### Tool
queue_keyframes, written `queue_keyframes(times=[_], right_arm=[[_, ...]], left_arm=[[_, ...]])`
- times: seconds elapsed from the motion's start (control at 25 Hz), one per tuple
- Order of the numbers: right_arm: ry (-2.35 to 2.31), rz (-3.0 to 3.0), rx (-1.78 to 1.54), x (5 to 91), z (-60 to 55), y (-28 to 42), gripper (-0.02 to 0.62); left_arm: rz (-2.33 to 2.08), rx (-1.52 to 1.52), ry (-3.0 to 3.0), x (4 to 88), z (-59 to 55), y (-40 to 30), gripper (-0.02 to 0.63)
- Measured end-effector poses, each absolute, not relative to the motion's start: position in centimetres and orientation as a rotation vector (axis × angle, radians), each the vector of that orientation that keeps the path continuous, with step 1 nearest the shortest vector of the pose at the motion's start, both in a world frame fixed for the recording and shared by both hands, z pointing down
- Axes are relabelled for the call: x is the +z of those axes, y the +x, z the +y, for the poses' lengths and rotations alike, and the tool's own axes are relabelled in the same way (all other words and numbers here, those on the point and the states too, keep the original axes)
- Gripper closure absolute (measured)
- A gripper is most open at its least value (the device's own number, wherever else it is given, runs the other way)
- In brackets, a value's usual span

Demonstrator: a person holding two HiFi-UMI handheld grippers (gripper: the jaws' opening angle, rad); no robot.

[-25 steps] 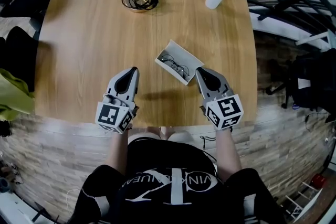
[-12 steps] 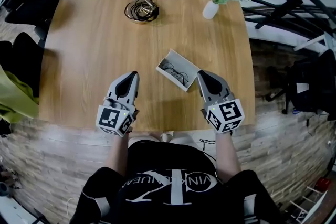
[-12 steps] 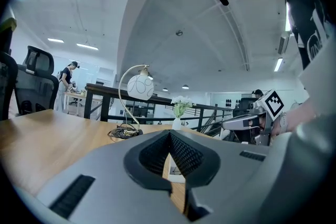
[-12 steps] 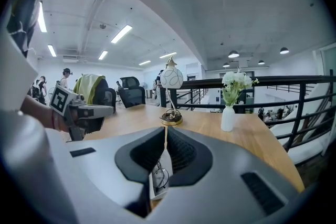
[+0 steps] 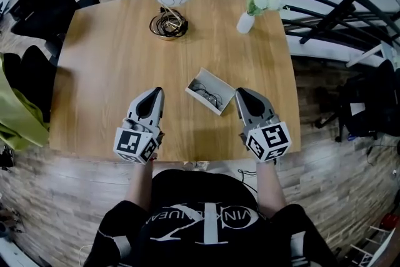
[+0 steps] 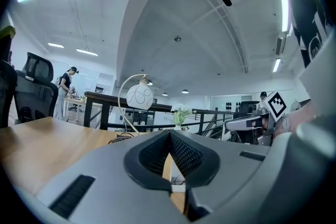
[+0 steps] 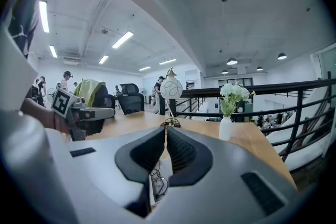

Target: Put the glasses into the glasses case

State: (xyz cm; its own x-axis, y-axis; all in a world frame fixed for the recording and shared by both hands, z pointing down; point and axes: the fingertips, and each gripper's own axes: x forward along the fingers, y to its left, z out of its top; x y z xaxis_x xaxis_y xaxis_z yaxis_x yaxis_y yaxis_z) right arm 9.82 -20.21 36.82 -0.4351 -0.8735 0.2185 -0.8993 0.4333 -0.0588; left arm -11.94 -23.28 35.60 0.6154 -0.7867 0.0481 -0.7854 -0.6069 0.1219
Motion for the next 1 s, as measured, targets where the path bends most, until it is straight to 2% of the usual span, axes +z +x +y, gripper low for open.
queue_keyframes(times=[1.0], right_arm=[[1.677, -2.571, 0.182, 33.0, -19.2, 10.8, 0.564]], left_arm=[[-1.362, -0.127, 2.752, 31.5, -23.0, -12.8, 0.591]])
